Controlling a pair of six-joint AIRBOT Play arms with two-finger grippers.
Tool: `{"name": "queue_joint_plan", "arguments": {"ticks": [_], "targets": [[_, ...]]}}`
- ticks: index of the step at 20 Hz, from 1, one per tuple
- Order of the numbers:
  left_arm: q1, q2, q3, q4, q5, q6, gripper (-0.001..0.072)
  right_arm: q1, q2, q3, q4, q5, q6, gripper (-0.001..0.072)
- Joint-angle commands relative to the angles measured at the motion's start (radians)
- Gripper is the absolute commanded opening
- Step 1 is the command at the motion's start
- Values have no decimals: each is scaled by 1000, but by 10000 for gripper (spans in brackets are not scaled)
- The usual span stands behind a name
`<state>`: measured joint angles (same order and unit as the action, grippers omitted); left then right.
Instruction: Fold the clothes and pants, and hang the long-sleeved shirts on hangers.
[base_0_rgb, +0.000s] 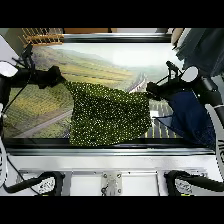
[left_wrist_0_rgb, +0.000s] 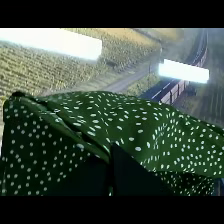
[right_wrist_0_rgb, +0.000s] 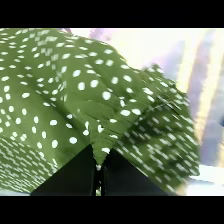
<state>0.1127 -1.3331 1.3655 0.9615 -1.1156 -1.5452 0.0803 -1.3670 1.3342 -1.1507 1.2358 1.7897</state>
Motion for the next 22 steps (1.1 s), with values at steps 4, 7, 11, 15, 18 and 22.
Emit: {"name": "queue_joint_plan", "arguments": {"ticks": [4, 7, 11, 15, 18, 22], "targets": [[12, 340, -449, 24, -20, 21, 2, 11, 237, -193, -143, 141, -11, 10], [12, 463, -617, 42, -37, 20, 2, 26, 341, -358, -152, 140, -11, 10], [12, 593, -801, 42, -23, 20, 2, 56, 402, -540, -148, 106, -10, 10], [12, 657, -959, 42, 78, 21, 2, 133, 402, -653, -148, 3, -9, 10], [12, 698, -1033, 42, 99, 23, 2, 156, 402, -669, -148, -26, -2, 11], [12, 750, -1064, 41, 93, 22, 100, 156, 403, -669, -139, -36, 11, 95]]}}
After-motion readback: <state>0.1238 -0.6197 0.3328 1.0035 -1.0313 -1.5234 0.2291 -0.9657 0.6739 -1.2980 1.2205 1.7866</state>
